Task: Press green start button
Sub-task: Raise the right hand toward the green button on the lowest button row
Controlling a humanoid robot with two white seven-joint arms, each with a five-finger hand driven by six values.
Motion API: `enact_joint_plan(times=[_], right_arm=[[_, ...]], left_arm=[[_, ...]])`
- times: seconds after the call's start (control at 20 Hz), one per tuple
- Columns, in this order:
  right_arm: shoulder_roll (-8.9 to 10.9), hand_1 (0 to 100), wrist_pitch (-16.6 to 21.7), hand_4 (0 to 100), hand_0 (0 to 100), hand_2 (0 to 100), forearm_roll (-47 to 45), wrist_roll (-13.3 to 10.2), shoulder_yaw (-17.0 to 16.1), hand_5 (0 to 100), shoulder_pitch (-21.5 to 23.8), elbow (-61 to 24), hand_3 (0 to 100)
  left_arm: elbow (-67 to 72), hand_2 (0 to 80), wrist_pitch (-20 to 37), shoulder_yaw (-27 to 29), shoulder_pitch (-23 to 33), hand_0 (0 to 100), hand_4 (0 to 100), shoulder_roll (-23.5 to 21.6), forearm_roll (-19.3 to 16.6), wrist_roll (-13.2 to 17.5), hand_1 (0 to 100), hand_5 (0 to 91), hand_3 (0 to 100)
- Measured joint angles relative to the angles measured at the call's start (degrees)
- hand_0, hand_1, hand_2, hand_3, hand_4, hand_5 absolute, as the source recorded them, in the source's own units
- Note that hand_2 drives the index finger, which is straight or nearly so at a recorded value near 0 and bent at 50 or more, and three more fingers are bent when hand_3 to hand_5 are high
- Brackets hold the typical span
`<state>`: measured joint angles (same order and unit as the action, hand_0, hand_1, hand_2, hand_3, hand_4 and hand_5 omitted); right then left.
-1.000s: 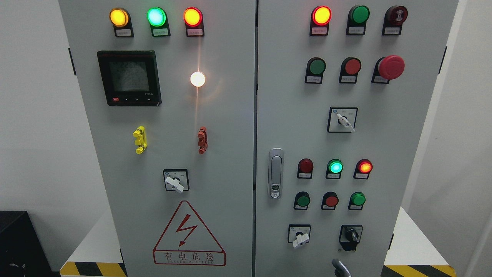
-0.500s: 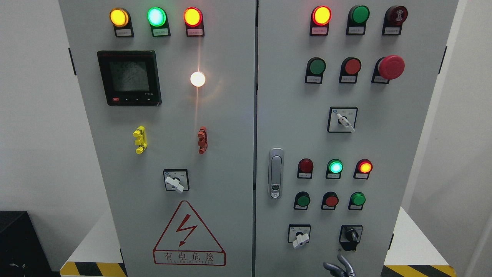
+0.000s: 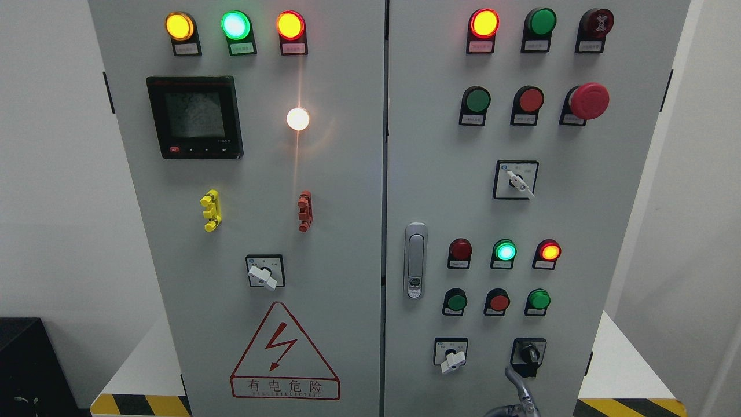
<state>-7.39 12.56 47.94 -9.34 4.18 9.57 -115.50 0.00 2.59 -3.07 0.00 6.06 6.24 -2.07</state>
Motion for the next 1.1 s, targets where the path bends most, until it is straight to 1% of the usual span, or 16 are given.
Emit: enact_joint_plan(times=[0.2,0.45,0.75,1.1], right_arm=[[-0.02,32,0.17,88,28,0,8.15,-1.48,-1.24,100,-2.05,0.71,88],[-0.05,32,0.2,89,29,0,14.91,-2.72,-2.32,100,-4.52,1.88,89],[-0.09,32,0.1,89,30,0,19.5,-3.12,-3.11,100,-7.61,3.82,89],[-0.17,31,0.02,89,32,0,21.52,-3.17,-3.61,100,-10.0,6.84,89]], left_arm=[[0.0,0.0,0.0,0.0,0.0,12,0,0.0,0.0,0.0,56,0.0,0],[0.0,0.0,0.0,0.0,0.0,12,0,0.0,0.0,0.0,56,0.0,0],[0.0,0.0,0.0,0.0,0.0,12,0,0.0,0.0,0.0,56,0.0,0],[0.0,0.0,0.0,0.0,0.0,12,0,0.0,0.0,0.0,56,0.0,0]])
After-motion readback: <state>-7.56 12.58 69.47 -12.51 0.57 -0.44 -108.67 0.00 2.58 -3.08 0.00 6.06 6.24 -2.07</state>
